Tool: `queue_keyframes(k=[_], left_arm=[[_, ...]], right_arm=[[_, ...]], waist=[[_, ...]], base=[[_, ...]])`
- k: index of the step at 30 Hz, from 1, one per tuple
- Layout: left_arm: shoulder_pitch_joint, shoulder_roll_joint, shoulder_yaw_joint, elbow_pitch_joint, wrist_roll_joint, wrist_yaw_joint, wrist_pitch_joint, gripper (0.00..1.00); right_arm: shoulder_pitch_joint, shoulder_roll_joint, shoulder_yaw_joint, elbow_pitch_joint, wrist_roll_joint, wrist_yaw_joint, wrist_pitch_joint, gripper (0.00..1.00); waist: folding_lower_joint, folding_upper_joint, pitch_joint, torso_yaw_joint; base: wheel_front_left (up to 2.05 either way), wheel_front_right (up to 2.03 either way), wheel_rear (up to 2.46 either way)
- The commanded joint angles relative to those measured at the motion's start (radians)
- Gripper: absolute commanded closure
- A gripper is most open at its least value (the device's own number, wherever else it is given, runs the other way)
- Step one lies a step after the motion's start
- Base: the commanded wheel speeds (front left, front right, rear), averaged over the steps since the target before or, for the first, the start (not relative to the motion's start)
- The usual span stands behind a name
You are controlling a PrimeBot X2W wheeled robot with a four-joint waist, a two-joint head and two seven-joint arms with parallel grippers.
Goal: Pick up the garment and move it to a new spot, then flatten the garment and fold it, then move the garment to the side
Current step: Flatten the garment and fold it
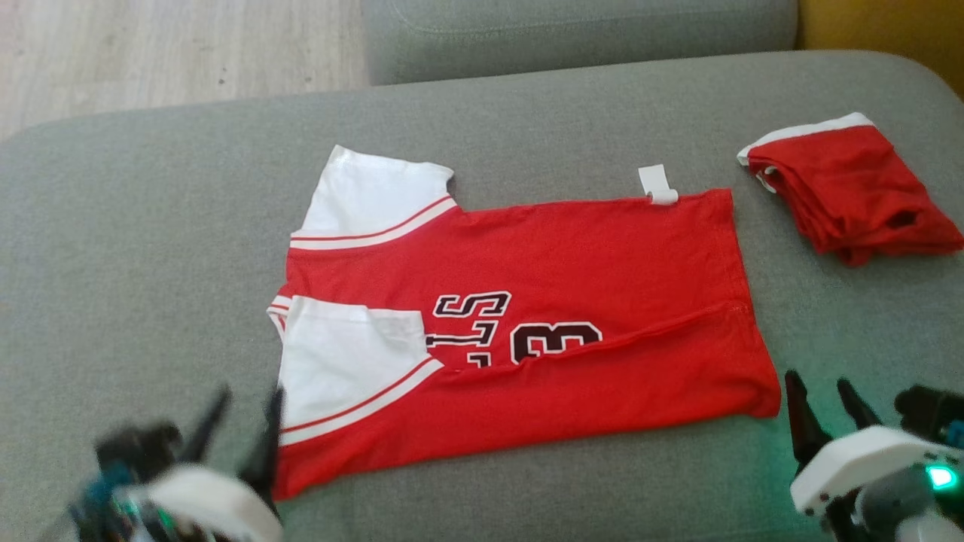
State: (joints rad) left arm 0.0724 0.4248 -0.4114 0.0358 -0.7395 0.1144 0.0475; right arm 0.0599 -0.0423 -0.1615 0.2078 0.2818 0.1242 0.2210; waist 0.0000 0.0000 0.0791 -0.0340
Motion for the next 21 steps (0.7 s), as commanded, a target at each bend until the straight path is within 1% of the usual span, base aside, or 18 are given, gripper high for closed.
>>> queue_keyframes(k=[1, 5, 6, 10, 13, 16, 17, 21], left_arm=[[-0.125, 0.059, 0.063, -0.051, 0.022, -0.001, 0.015, 0.00], [-0.286, 0.128, 0.083, -0.075, 0.051, -0.024, 0.083, 0.00], [-0.384, 0.159, 0.088, -0.072, 0.064, -0.040, 0.126, 0.00], [-0.578, 0.202, 0.083, -0.023, 0.079, -0.085, 0.217, 0.00], [-0.700, 0.216, 0.066, 0.040, 0.087, -0.120, 0.279, 0.00], [-0.794, 0.221, 0.047, 0.112, 0.095, -0.145, 0.330, 0.00], [-0.794, 0.221, 0.047, 0.112, 0.095, -0.145, 0.330, 0.00], [-0.880, 0.213, 0.030, 0.208, 0.107, -0.160, 0.362, 0.00]], right_arm=[[-0.047, -0.008, 0.025, -0.056, -0.014, 0.007, -0.015, 0.00], [-0.102, -0.008, 0.043, -0.107, -0.036, 0.007, -0.015, 0.00], [-0.138, -0.008, 0.057, -0.129, -0.045, 0.007, -0.011, 0.00], [-0.218, -0.008, 0.098, -0.161, -0.061, 0.007, 0.002, 0.00], [-0.282, -0.008, 0.134, -0.171, -0.067, 0.007, 0.006, 0.00], [-0.343, -0.008, 0.169, -0.174, -0.064, 0.007, 0.003, 0.00], [-0.343, -0.008, 0.169, -0.174, -0.064, 0.007, 0.003, 0.00], [-0.415, -0.008, 0.203, -0.171, -0.061, 0.007, -0.012, 0.00]], waist=[[0.0000, 0.0000, 0.010, -0.006], [0.0000, 0.0000, 0.043, -0.023], [0.0000, 0.0000, 0.066, -0.036], [0.0000, 0.0000, 0.129, -0.073], [0.0000, 0.0000, 0.182, -0.107], [0.0000, 0.0000, 0.241, -0.142], [0.0000, 0.0000, 0.241, -0.142], [0.0000, 0.0000, 0.320, -0.185]], base=[[0.00, 0.00, 0.00], [0.00, 0.00, 0.00], [0.00, 0.00, 0.00], [0.00, 0.00, 0.00], [0.00, 0.00, 0.00], [0.00, 0.00, 0.00], [0.00, 0.00, 0.00], [0.00, 0.00, 0.00]])
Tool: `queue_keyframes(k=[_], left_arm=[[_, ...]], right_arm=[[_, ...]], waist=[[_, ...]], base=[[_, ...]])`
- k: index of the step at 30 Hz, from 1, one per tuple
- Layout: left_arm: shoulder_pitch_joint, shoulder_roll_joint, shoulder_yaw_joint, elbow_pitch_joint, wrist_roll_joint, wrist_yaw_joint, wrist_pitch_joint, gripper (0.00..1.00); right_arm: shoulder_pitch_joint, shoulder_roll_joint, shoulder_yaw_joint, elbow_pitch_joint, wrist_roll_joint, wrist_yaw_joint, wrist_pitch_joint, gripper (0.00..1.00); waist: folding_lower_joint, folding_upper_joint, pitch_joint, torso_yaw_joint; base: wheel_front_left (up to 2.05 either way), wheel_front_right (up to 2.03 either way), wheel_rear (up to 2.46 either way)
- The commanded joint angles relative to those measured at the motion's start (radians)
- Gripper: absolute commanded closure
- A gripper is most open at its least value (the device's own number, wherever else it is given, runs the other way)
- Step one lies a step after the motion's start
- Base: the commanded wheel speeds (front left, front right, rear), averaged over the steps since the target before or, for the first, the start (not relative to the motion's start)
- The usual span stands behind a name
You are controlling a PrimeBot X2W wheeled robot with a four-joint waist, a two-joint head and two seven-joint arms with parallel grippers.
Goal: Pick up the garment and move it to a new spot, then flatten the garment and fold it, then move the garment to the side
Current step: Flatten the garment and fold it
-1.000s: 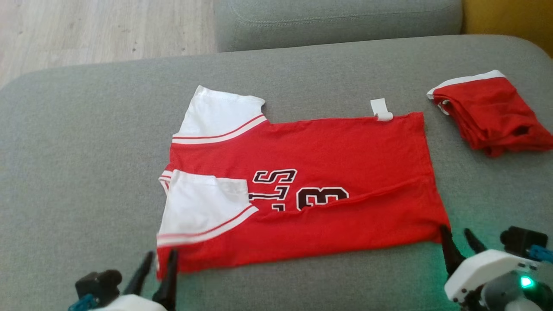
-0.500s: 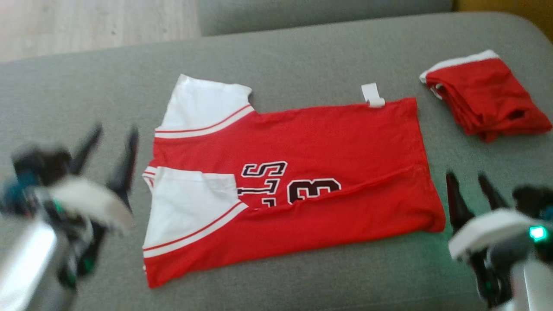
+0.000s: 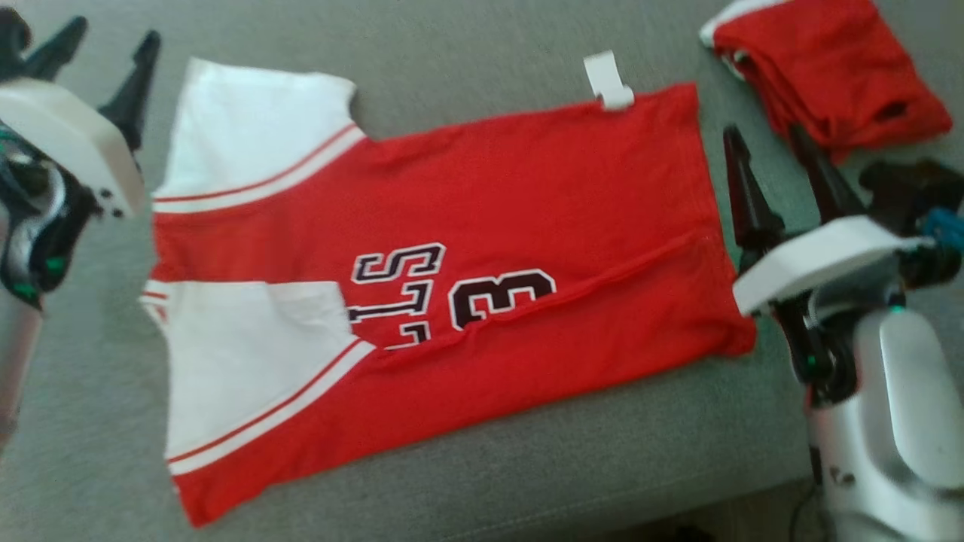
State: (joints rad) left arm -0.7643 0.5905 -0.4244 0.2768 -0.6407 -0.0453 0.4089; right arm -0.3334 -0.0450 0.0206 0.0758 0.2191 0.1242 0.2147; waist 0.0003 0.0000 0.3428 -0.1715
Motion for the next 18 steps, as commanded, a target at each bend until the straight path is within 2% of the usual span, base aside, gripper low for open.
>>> queue_keyframes(k=[1, 8, 18], left_arm=[[-0.059, 0.045, 0.039, -0.010, 0.011, -0.004, 0.003, 0.00], [-0.123, 0.041, 0.024, 0.126, 0.019, -0.018, 0.014, 0.00], [-0.128, 0.056, 0.001, 0.228, 0.014, -0.027, 0.063, 0.00]], right_arm=[[-0.037, -0.005, 0.028, -0.036, 0.005, 0.007, -0.011, 0.00], [-0.102, -0.005, 0.069, -0.008, 0.024, 0.007, -0.047, 0.00], [-0.133, -0.005, 0.090, 0.024, 0.037, 0.007, -0.076, 0.00]], waist=[[-0.0003, 0.0000, 0.072, -0.057], [-0.0003, 0.0000, 0.149, -0.106], [-0.0003, 0.0000, 0.163, -0.128]], base=[[0.00, 0.00, 0.00], [0.00, 0.00, 0.00], [0.00, 0.00, 0.00]])
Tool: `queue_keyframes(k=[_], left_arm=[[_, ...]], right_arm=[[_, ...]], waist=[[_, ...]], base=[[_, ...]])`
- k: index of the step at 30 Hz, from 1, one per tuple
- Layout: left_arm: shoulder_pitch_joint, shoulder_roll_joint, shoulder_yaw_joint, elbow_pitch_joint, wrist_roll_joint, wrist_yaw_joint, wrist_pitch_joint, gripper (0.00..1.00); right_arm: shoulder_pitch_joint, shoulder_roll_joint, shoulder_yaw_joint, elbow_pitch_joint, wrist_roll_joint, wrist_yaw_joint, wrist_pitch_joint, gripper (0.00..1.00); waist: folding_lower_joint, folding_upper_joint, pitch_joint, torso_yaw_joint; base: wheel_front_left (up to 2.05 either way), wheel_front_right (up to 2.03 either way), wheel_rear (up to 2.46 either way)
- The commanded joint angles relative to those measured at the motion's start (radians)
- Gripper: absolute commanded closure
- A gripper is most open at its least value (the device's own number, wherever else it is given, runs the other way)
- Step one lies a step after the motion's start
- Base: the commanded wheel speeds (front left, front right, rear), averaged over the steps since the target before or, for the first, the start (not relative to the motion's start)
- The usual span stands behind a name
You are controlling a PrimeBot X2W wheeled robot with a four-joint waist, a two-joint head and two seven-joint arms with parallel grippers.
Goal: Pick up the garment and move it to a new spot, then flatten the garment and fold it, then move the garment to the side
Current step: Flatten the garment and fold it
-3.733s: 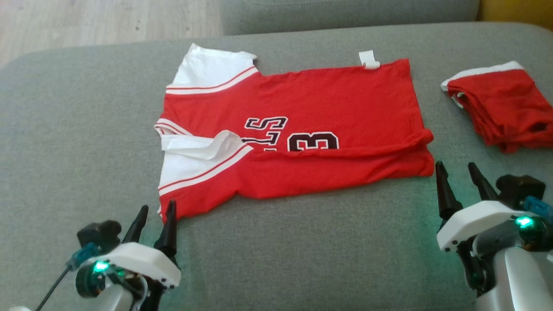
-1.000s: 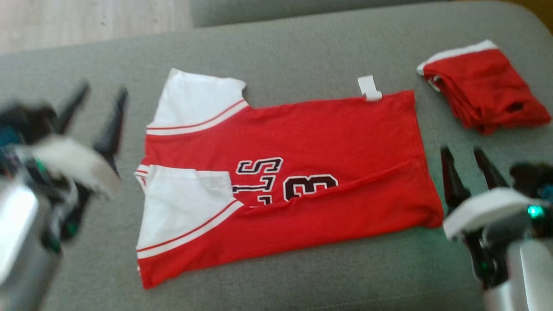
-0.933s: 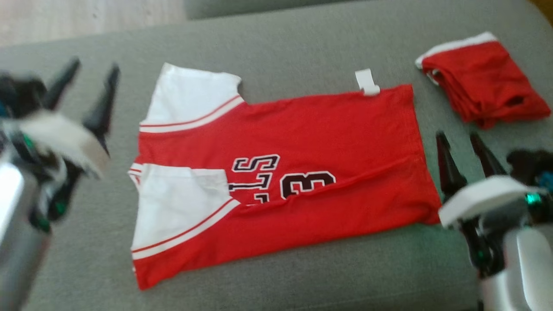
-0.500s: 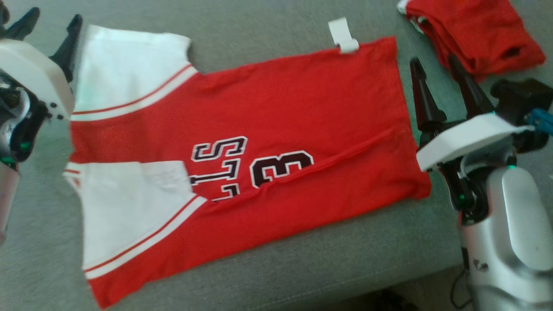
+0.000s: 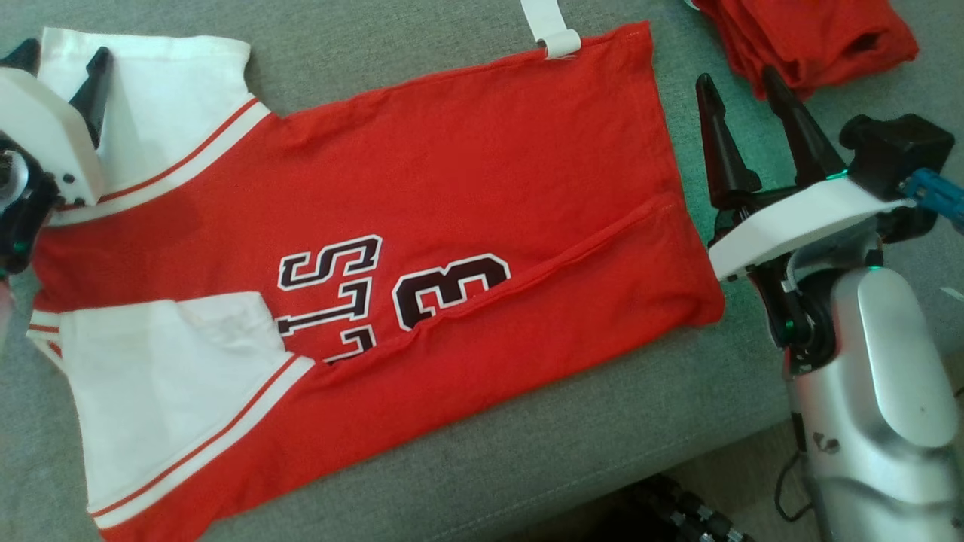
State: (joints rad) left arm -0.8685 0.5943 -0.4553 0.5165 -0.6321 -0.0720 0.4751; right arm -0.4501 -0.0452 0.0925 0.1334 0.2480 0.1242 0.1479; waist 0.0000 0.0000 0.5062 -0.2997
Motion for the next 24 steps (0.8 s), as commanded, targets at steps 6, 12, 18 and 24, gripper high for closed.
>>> queue_keyframes(k=[6, 12, 18, 24], left_arm=[[-0.038, 0.054, -0.006, -0.014, 0.009, -0.015, 0.054, 1.00], [-0.060, 0.032, -0.019, -0.032, 0.018, -0.021, 0.013, 1.00], [-0.081, 0.008, -0.033, -0.077, 0.043, -0.029, -0.085, 1.00], [-0.084, -0.014, -0.045, -0.123, 0.046, -0.037, -0.156, 1.00]], right_arm=[[-0.033, -0.005, 0.027, -0.030, -0.001, 0.007, -0.006, 0.00], [-0.065, -0.006, 0.034, 0.014, -0.015, 0.007, 0.029, 0.00], [-0.154, -0.042, 0.035, 0.120, -0.033, 0.007, 0.097, 0.00], [-0.245, -0.083, 0.023, 0.247, -0.054, 0.007, 0.156, 0.00]], waist=[[0.0000, 0.0000, -0.005, 0.009], [0.0000, 0.0000, -0.024, 0.040], [0.0000, 0.0000, -0.042, 0.101], [0.0000, 0.0000, -0.042, 0.154]], base=[[0.00, 0.00, 0.00], [0.00, 0.00, 0.00], [0.00, 0.00, 0.00], [0.00, 0.00, 0.00]])
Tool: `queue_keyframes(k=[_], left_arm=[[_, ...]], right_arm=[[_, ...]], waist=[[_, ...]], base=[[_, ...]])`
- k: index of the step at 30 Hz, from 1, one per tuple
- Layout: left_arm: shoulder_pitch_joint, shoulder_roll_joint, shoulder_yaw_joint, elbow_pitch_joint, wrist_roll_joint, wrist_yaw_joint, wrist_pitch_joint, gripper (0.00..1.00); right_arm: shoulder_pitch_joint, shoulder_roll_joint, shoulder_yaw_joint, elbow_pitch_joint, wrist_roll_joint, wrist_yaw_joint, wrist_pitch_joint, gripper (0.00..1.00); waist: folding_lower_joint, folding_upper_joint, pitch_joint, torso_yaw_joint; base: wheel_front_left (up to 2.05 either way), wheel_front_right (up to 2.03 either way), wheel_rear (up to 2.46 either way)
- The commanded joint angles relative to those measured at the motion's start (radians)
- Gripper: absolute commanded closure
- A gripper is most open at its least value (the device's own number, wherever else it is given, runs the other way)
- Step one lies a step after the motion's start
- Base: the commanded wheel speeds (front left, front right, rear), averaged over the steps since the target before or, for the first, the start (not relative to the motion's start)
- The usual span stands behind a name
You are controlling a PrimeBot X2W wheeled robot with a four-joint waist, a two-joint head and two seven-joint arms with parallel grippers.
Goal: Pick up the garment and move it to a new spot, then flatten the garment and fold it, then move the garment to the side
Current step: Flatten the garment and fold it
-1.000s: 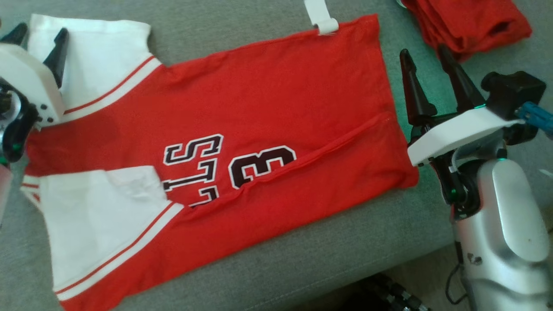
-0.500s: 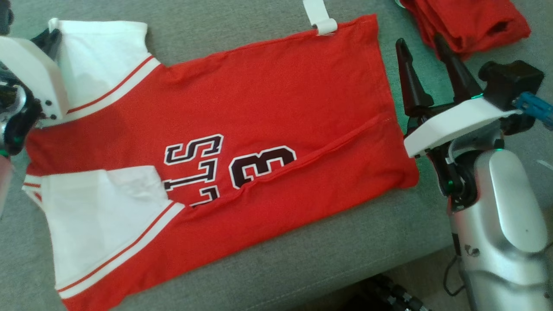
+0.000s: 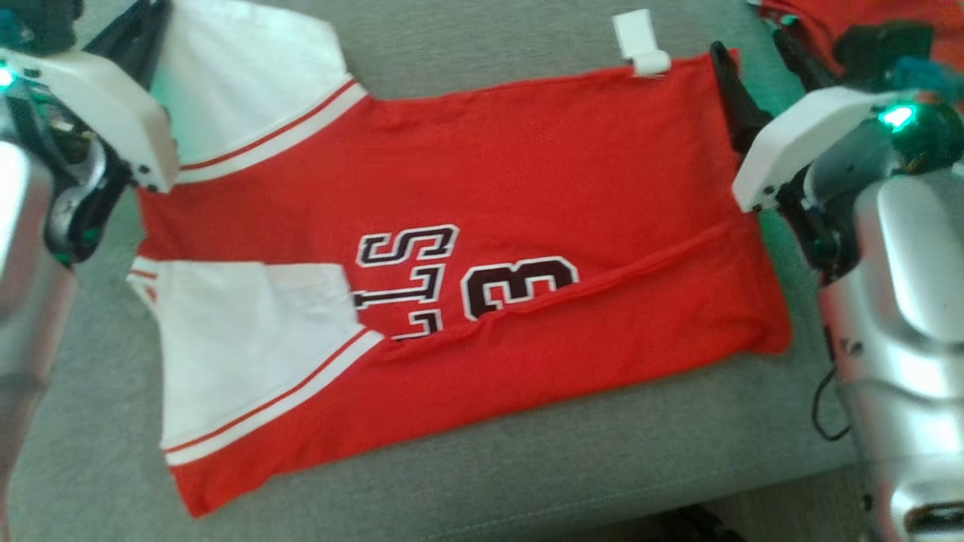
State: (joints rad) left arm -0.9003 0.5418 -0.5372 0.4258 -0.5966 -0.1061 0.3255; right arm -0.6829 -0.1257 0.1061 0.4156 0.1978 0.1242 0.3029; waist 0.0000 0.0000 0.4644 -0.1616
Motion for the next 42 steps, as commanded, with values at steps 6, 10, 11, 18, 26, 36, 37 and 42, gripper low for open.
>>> queue_keyframes(k=[6, 10, 11, 18, 26, 36, 37, 42], left_arm=[[-0.037, 0.012, 0.018, -0.065, 0.006, -0.008, -0.049, 1.00], [-0.025, 0.003, 0.013, -0.069, -0.001, -0.008, -0.065, 1.00], [-0.022, 0.002, 0.012, -0.067, -0.002, -0.008, -0.068, 1.00], [-0.001, -0.006, 0.005, -0.046, -0.015, -0.009, -0.083, 1.00], [0.058, -0.003, 0.007, -0.056, -0.040, -0.011, -0.126, 1.00], [0.308, 0.028, 0.007, -0.200, -0.099, 0.020, -0.174, 1.00], [0.339, 0.035, 0.010, -0.221, -0.107, 0.028, -0.178, 1.00], [0.465, 0.057, 0.018, -0.300, -0.131, 0.068, -0.192, 1.00]], right_arm=[[-0.082, -0.039, 0.008, 0.092, -0.001, 0.007, 0.052, 0.00], [-0.106, -0.051, 0.017, 0.153, 0.002, 0.007, 0.073, 0.63], [-0.110, -0.053, 0.018, 0.164, 0.003, 0.007, 0.074, 0.71], [-0.120, -0.060, 0.033, 0.206, 0.003, 0.007, 0.037, 1.00], [-0.078, -0.062, 0.090, 0.190, 0.026, 0.007, -0.053, 1.00], [0.122, -0.126, 0.159, 0.098, 0.101, 0.007, -0.103, 1.00], [0.145, -0.131, 0.159, 0.081, 0.108, 0.007, -0.105, 1.00], [0.225, -0.149, 0.149, 0.034, 0.129, 0.007, -0.105, 1.00]], waist=[[0.0000, 0.0000, 0.002, 0.064], [0.0000, 0.0000, -0.003, 0.078], [0.0000, 0.0000, -0.006, 0.081], [0.0000, 0.0000, -0.037, 0.082], [0.0000, 0.0000, -0.124, 0.082], [0.0000, 0.0000, -0.281, 0.114], [0.0000, 0.0000, -0.293, 0.116], [0.0000, 0.0000, -0.320, 0.127]], base=[[0.00, 0.00, 0.00], [0.00, 0.00, 0.00], [0.00, 0.00, 0.00], [0.00, 0.00, 0.00], [0.00, 0.00, 0.00], [0.00, 0.00, 0.00], [0.00, 0.00, 0.00], [0.00, 0.00, 0.00]])
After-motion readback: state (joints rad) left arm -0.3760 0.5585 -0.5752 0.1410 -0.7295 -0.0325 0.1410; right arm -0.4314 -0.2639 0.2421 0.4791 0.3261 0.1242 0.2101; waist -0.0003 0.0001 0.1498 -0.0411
